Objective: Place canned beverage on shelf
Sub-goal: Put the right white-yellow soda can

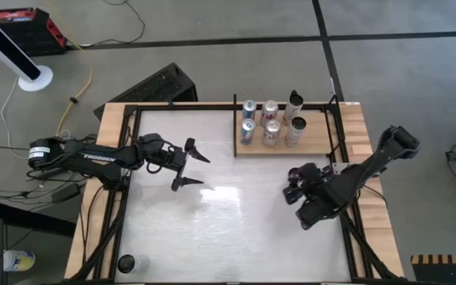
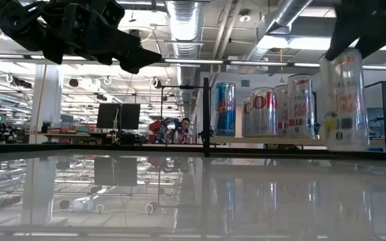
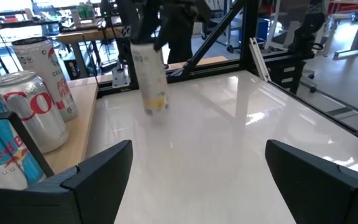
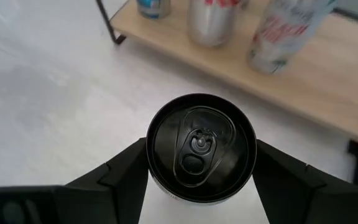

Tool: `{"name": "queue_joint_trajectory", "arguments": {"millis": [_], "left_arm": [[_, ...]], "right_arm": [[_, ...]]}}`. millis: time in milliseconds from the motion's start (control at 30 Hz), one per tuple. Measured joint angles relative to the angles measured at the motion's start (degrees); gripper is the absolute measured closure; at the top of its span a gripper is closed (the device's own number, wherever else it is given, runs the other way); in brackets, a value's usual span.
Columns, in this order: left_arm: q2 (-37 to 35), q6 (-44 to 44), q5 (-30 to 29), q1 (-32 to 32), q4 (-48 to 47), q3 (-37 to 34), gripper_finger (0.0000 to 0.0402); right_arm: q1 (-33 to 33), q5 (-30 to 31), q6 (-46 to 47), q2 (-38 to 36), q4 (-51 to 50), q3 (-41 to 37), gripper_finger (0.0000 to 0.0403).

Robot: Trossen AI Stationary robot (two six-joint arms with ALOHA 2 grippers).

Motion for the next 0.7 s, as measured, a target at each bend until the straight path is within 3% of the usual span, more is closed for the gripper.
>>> {"name": "queue_joint_trajectory", "arguments": {"millis": [267, 467, 700], "left_arm": [[0.0, 1.3, -0.4, 0.0, 0.0, 0.0, 0.0049], [0.0, 1.7, -0.5, 0.0, 1.1, 0.1, 0.0049], [0.0, 6.6, -5.4, 0.0, 1.3, 1.9, 0.0049]], "right_arm": [[0.7, 1.0, 0.7, -7.4, -8.9, 0.0, 0.0135], [-3.6, 2.4, -9.2, -14.1, -8.8, -0.2, 0.0135], [-11.2, 2.6, -23.3, -20.3, -8.8, -0.2, 0.0135]]}}
